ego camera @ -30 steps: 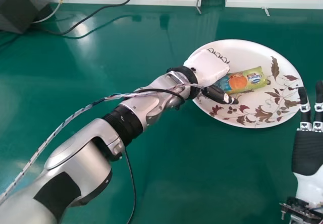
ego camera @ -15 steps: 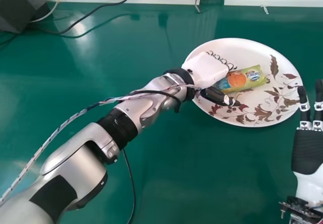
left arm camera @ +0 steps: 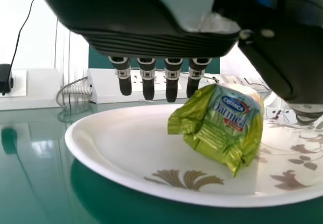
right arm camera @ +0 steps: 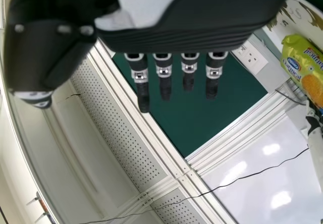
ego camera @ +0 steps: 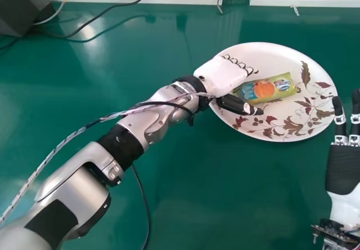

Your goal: Pick up biscuit and place it in the plate

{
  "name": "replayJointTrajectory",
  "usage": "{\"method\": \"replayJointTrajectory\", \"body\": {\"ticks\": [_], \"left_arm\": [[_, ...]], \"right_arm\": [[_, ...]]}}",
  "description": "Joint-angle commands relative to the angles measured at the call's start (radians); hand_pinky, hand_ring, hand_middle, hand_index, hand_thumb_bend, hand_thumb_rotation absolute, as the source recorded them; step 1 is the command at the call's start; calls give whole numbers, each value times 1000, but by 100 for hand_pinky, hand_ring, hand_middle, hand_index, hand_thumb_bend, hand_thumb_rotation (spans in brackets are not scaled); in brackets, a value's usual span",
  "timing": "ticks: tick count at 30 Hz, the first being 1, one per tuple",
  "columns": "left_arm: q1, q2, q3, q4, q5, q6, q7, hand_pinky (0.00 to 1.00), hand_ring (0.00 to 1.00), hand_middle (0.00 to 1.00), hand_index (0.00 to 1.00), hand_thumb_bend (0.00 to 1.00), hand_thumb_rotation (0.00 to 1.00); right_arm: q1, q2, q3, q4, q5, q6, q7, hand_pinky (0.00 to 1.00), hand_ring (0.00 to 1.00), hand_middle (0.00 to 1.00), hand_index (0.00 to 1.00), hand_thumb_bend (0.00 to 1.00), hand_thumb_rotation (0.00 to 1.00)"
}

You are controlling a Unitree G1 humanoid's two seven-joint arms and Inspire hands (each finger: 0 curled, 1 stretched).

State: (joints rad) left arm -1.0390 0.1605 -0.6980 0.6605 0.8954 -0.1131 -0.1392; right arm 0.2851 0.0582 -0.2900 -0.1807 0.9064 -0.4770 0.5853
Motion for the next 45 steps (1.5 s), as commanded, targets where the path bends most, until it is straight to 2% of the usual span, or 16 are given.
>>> {"method": "replayJointTrajectory", "body": {"ticks": [1, 5, 13, 17, 26, 35, 45], "left_arm": [[19, 9, 16, -29, -13, -7, -6, 100, 100, 100, 100, 100, 76], [26, 20, 27, -57, -22, -5, -20, 100, 100, 100, 100, 100, 76], [52, 40, 48, -116, -25, -5, -32, 100, 100, 100, 100, 100, 78], [64, 47, 57, -141, -20, 3, -36, 100, 100, 100, 100, 100, 80], [99, 74, 90, -202, -39, -5, -47, 100, 100, 100, 100, 100, 78], [150, 114, 130, -306, -70, 2, -92, 100, 100, 100, 100, 100, 78], [222, 148, 179, -393, -110, -16, -81, 100, 100, 100, 100, 100, 79]], "right_arm": [[12, 54, -13, 57, 7, 7, 3, 91, 98, 96, 86, 81, 11], [8, 55, -16, 61, 6, 4, 3, 92, 98, 96, 85, 78, 9], [7, 52, -15, 59, -17, 3, -17, 93, 98, 96, 85, 78, 7], [9, 55, -15, 54, -32, 1, -38, 93, 98, 97, 85, 77, 8], [9, 46, -17, 59, -16, 7, -26, 89, 99, 96, 84, 77, 10], [9, 48, -15, 53, -14, 12, -33, 89, 100, 97, 84, 76, 12], [3, 43, -17, 62, -22, 6, -27, 88, 99, 96, 83, 77, 7]]}}
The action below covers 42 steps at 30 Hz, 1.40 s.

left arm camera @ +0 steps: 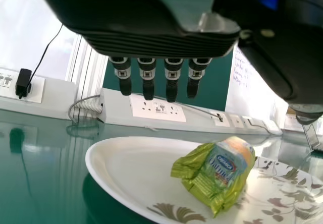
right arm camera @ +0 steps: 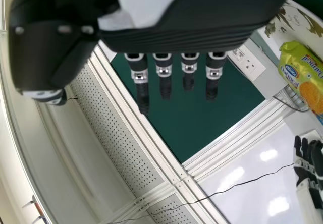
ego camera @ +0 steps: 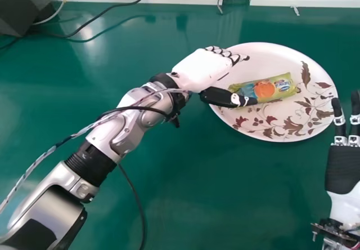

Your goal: Pick up biscuit and place it in the plate

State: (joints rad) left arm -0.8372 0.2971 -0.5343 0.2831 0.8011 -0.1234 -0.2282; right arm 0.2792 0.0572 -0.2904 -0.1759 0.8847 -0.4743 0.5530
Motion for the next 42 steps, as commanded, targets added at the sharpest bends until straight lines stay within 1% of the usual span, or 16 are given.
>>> {"method": "replayJointTrajectory", "body": {"ticks": [1, 5, 7, 9, 12, 17, 21, 25, 27, 30, 35, 37, 40, 42], "left_arm": [[28, 15, 24, -24, -21, -9, 6, 100, 100, 100, 100, 100, 78], [53, 31, 52, -64, -54, -15, -20, 100, 100, 100, 100, 100, 78], [65, 40, 63, -82, -67, -16, -31, 100, 100, 100, 100, 100, 78], [77, 48, 73, -102, -77, -12, -44, 100, 100, 100, 100, 100, 78], [94, 58, 84, -128, -83, -2, -53, 100, 100, 100, 100, 100, 78], [121, 68, 104, -154, -89, -7, -43, 100, 100, 100, 100, 100, 80], [146, 70, 126, -175, -107, -14, -40, 100, 100, 100, 100, 100, 80], [171, 72, 150, -197, -132, -17, -37, 100, 100, 100, 100, 100, 80], [185, 72, 167, -206, -156, -18, -39, 100, 100, 100, 100, 100, 79], [202, 77, 189, -221, -203, -22, -61, 100, 100, 100, 100, 100, 77], [230, 82, 220, -230, -286, -48, -83, 100, 100, 100, 100, 100, 78], [238, 83, 227, -230, -309, -51, -89, 100, 100, 100, 100, 100, 77], [251, 77, 243, -229, -353, -57, -96, 100, 100, 100, 100, 100, 80], [261, 76, 252, -236, -377, -58, -101, 100, 100, 100, 100, 100, 78]], "right_arm": [[8, 44, -17, 59, 5, 5, 9, 89, 99, 96, 83, 77, 6], [6, 45, -18, 62, 10, 6, 11, 90, 100, 96, 84, 78, 6], [4, 44, -19, 65, 4, 2, 10, 91, 100, 97, 84, 77, 6], [3, 42, -20, 67, 4, 3, 11, 93, 100, 98, 85, 75, 7], [1, 39, -23, 69, 2, 3, 10, 94, 100, 98, 85, 76, 10], [2, 40, -22, 63, -4, 8, -2, 93, 100, 98, 84, 78, 10], [0, 41, -21, 65, 1, 9, 2, 95, 100, 98, 84, 76, 7], [-5, 37, -24, 79, 3, 6, 15, 94, 100, 98, 83, 76, 5], [-10, 37, -25, 87, 11, 8, 22, 94, 100, 97, 83, 76, 3], [-14, 37, -27, 94, 18, 11, 31, 95, 100, 98, 84, 73, 0], [-21, 39, -31, 99, 27, 21, 32, 93, 100, 98, 84, 73, 0], [-22, 42, -30, 96, 29, 25, 31, 93, 100, 98, 84, 73, 0], [-22, 42, -32, 96, 20, 23, 29, 92, 100, 99, 84, 72, 0], [-23, 39, -34, 97, 29, 27, 40, 93, 100, 99, 84, 72, 0]]}}
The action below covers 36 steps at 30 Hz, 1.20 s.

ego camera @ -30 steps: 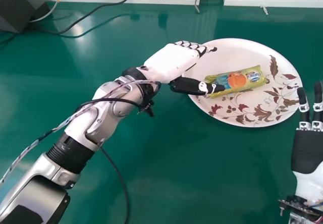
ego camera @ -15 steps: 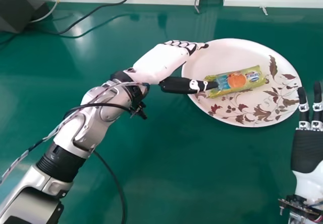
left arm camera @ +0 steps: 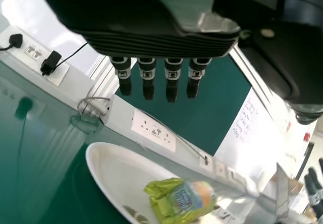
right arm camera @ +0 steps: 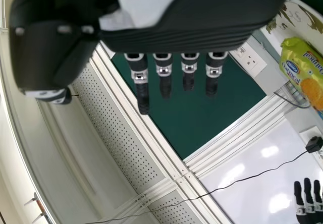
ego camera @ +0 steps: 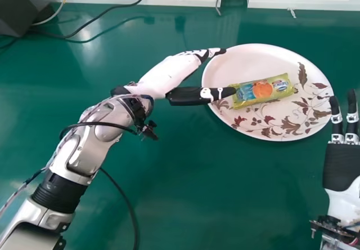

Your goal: Pick up biscuit and place it in the plate

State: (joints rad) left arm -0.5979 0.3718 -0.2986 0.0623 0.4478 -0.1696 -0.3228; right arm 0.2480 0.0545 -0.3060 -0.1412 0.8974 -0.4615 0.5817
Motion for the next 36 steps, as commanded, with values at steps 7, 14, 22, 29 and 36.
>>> {"method": "replayJointTrajectory", "body": {"ticks": [7, 14, 22, 29, 36], "left_arm": [[61, -9, 59, -20, -114, -37, 2, 100, 100, 100, 100, 100, 80], [94, -26, 99, -4, -177, -74, 24, 100, 100, 100, 100, 100, 80], [126, -51, 139, -3, -262, -85, 17, 100, 100, 100, 100, 100, 82], [171, -114, 195, -11, -426, -55, 4, 100, 100, 100, 100, 100, 80], [214, -155, 249, -27, -538, -49, -2, 100, 100, 100, 100, 100, 80]], "right_arm": [[11, 40, -26, 65, 6, 11, 12, 92, 100, 99, 86, 70, 0], [16, 41, -23, 54, 8, 21, 7, 92, 100, 99, 86, 70, 0], [5, 42, -24, 59, 5, 25, 8, 94, 100, 100, 88, 70, 0], [-1, 38, -32, 66, 16, 36, 15, 94, 99, 100, 87, 71, 0], [10, 36, -35, 50, 22, 58, 11, 96, 97, 97, 88, 67, 0]]}}
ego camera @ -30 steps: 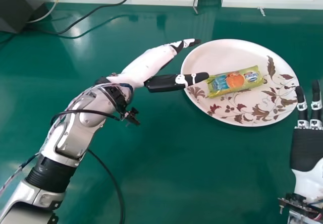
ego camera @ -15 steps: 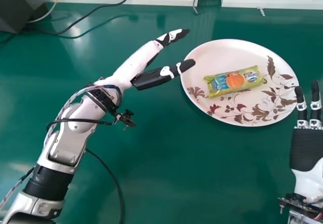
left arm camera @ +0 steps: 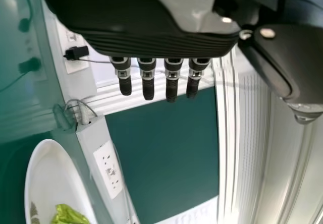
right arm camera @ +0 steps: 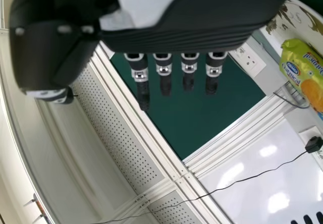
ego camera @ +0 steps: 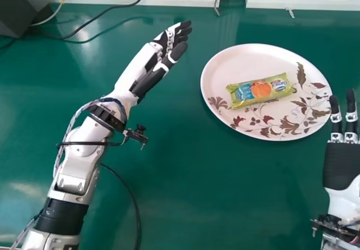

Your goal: Pick up biscuit and place it in the plate

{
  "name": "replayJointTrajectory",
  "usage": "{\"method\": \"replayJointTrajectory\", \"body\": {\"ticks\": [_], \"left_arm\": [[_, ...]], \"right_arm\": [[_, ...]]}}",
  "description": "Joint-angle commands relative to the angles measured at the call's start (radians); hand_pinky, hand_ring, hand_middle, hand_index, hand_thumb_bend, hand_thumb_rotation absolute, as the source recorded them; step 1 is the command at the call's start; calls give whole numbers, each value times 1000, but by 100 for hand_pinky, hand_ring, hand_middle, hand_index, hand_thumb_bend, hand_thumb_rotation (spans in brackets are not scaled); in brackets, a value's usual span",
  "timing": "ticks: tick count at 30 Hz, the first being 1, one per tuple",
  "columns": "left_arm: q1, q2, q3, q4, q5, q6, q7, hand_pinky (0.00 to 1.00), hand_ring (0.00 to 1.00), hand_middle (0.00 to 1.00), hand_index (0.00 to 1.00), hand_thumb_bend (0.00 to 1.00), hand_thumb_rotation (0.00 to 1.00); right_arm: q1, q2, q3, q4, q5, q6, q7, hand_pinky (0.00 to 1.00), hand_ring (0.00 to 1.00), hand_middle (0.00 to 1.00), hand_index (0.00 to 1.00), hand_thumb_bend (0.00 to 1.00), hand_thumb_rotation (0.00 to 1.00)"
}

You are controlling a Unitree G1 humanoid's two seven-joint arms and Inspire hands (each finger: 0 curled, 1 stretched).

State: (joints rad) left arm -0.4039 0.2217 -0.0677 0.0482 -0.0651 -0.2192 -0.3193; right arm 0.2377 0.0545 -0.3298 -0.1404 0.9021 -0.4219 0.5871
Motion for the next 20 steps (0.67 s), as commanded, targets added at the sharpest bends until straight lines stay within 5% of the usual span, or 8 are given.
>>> {"method": "replayJointTrajectory", "body": {"ticks": [1, 9, 20], "left_arm": [[24, -9, 24, -18, -41, 7, -9, 100, 100, 100, 100, 100, 80], [41, -31, 65, -34, -157, 39, -54, 100, 100, 100, 99, 100, 80], [78, -68, 129, -68, -306, 112, -78, 100, 100, 100, 96, 100, 78]], "right_arm": [[21, 37, -12, 46, 15, 21, 3, 97, 97, 97, 88, 65, 0], [27, 45, -14, 32, 0, 29, -15, 100, 100, 100, 89, 64, 0], [23, 40, -26, 35, 7, 48, -13, 100, 100, 100, 87, 80, 2]]}}
